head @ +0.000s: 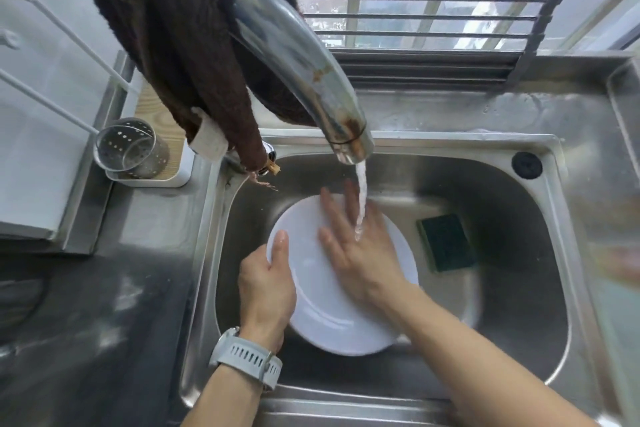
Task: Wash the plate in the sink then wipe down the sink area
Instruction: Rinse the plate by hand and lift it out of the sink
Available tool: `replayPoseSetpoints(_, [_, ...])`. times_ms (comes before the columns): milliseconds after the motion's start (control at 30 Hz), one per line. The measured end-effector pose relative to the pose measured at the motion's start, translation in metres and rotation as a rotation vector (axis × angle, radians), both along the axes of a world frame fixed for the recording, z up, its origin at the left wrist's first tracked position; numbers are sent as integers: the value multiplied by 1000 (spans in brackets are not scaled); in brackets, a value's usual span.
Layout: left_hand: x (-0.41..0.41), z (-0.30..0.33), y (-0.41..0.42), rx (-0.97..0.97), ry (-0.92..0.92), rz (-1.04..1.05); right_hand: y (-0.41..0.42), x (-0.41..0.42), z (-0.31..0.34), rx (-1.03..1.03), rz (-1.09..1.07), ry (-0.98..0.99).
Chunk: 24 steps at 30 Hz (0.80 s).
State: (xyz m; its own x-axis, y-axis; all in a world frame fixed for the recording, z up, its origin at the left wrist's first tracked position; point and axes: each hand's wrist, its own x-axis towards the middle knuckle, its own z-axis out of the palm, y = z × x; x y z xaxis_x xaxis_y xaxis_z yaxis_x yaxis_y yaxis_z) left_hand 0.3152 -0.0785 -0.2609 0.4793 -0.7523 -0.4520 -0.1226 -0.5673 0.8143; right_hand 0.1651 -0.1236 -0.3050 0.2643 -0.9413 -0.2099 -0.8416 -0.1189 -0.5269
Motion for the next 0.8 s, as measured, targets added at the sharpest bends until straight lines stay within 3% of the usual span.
replayPoseSetpoints(67, [0,6,1,-63,-31,-50,-5,-20,-4,5,-181,76])
replayPoseSetpoints(100, [-2,8,2,-105,-50,-87,-4,-29,0,47,-293,18])
replayPoseSetpoints(200, [-10,12,-2,-351,-154,-217,6,-48,31,324,-648,-434])
replayPoseSetpoints(300, [-15,8,-3,-648,-341,-462,1,-70,52,735,-1006,-952])
replayPoseSetpoints(367, [-15,8,0,-755,-377,-630,-8,-86,53,968,-1110,-1098])
replayPoseSetpoints(433, [-14,8,5,-769,-410,-745,-12,-92,55,1076,-1111,-1064])
replayPoseSetpoints(600, [0,12,22,-559,-468,-818,-2,-78,49,986,-997,-1009])
replayPoseSetpoints(800, [-13,31,8,64,38,-222,5,-75,62,735,-864,-1135])
